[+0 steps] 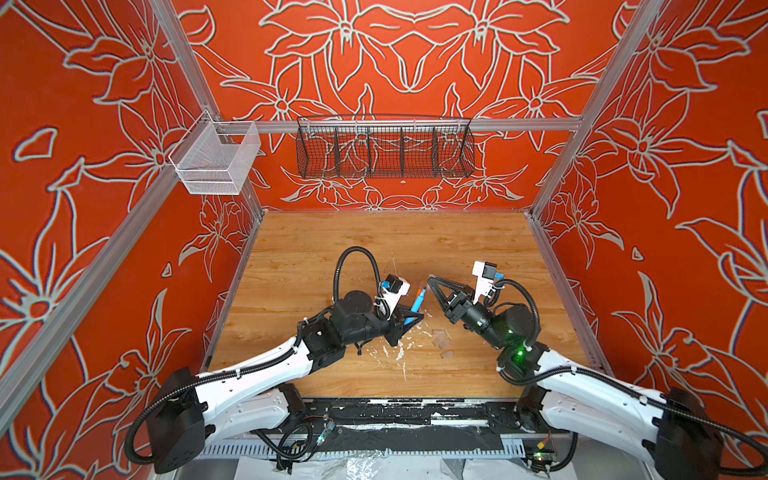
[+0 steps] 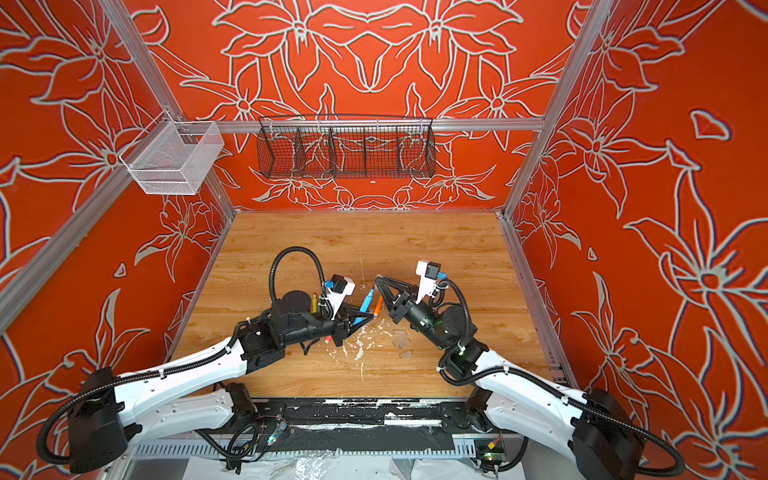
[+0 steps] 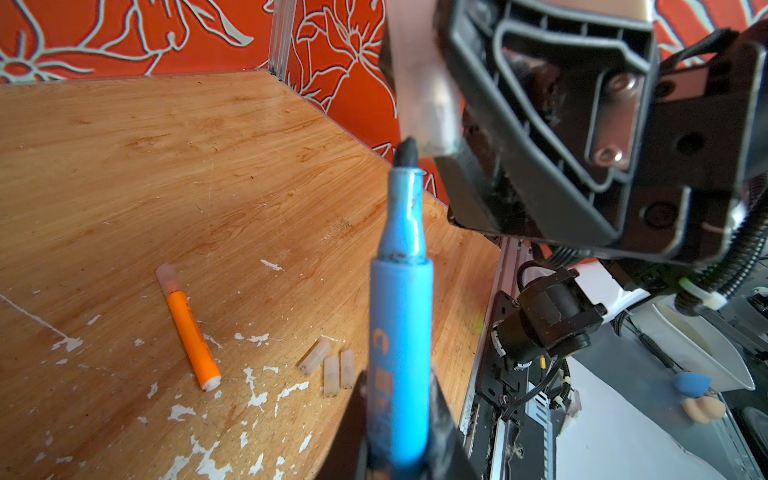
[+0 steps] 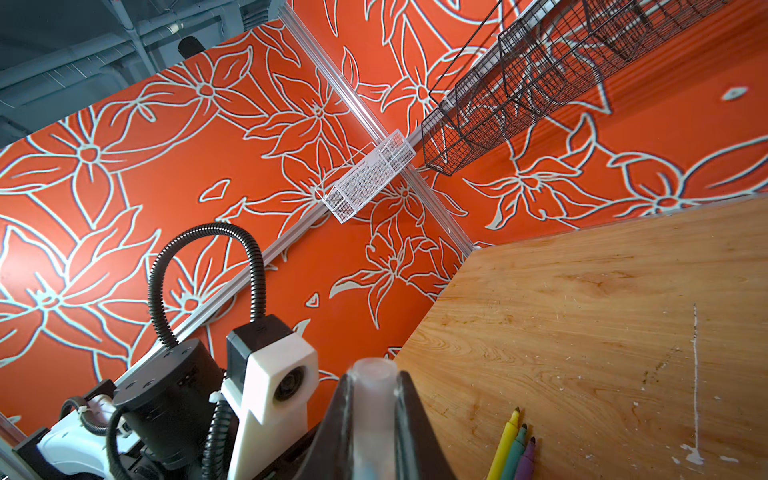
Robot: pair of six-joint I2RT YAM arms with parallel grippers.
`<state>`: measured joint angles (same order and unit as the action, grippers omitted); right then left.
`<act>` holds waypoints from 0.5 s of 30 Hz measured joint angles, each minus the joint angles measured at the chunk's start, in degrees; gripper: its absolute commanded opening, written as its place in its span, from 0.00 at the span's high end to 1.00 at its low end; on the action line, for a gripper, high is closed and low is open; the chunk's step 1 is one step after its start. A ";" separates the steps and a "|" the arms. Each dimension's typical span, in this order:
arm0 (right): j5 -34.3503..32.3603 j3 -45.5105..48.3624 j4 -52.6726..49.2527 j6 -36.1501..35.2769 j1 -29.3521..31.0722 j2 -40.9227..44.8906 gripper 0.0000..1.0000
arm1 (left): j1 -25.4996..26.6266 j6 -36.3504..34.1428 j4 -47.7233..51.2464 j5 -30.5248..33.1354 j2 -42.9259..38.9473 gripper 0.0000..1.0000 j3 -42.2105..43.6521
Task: Insert the pens into the pen caps
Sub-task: 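Align the held cap over the blue marker tip with the right gripper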
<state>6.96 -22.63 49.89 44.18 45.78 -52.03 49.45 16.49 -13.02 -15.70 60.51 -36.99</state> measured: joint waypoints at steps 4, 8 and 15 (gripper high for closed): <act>-0.02 0.00 0.15 -0.11 0.20 0.00 1.00 | 0.00 0.02 0.00 -0.02 0.28 1.00 0.00; -0.04 0.00 0.11 -0.50 0.22 0.26 1.00 | 0.00 0.02 0.02 -0.04 0.33 1.00 0.00; -0.07 -0.07 0.68 -0.74 0.46 -0.66 1.00 | -0.04 0.04 0.24 0.09 0.31 1.00 0.00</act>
<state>6.90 -22.70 50.57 43.44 46.24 -52.69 49.41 16.53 -12.78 -15.62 60.82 -36.99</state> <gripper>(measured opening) 0.170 0.145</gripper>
